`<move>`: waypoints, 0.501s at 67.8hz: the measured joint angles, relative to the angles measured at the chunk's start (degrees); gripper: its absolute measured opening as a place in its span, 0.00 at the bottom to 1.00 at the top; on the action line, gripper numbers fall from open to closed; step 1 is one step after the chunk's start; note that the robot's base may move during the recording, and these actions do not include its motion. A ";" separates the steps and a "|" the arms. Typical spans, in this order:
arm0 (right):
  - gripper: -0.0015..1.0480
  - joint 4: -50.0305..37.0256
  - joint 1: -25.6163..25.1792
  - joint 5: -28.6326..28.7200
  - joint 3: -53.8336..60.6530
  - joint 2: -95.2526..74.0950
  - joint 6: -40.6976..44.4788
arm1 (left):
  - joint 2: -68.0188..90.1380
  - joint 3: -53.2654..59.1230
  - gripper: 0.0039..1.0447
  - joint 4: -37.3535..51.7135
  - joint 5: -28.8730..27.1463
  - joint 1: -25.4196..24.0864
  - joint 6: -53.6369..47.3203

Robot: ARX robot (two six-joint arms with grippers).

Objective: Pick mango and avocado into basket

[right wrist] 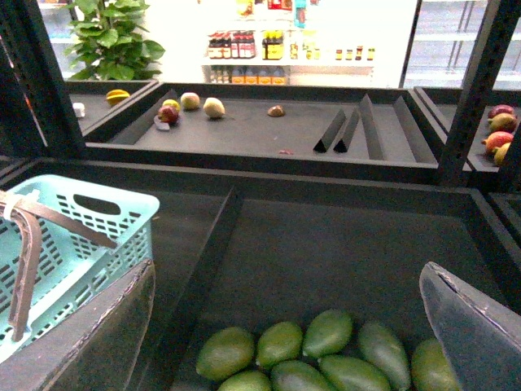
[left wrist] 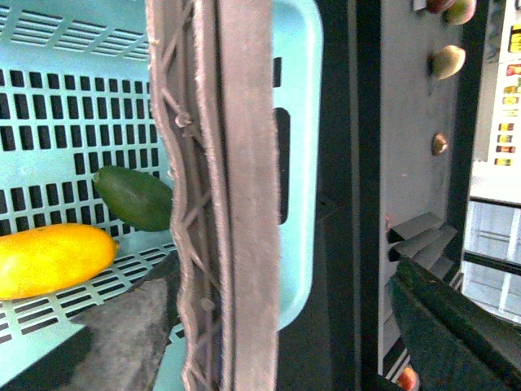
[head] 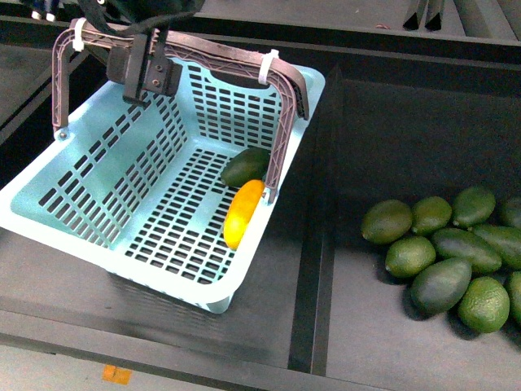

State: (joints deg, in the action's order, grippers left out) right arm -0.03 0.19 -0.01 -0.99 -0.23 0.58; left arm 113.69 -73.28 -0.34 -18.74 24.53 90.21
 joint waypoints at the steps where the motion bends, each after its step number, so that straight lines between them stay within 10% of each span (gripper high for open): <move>1: 0.92 0.00 0.00 0.00 0.00 0.00 0.00 | -0.83 0.57 0.84 -0.11 -0.48 0.07 0.20; 26: 0.92 0.00 0.00 0.00 0.00 0.00 0.00 | -15.96 5.92 0.92 -24.61 -14.67 4.42 7.82; 34: 0.92 0.02 0.00 -0.04 0.00 -0.02 0.00 | -22.16 24.90 0.70 16.41 -5.88 2.01 -28.22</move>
State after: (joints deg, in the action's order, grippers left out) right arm -0.01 0.19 -0.05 -0.99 -0.25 0.58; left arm 91.53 -48.38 16.08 -24.62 26.55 62.00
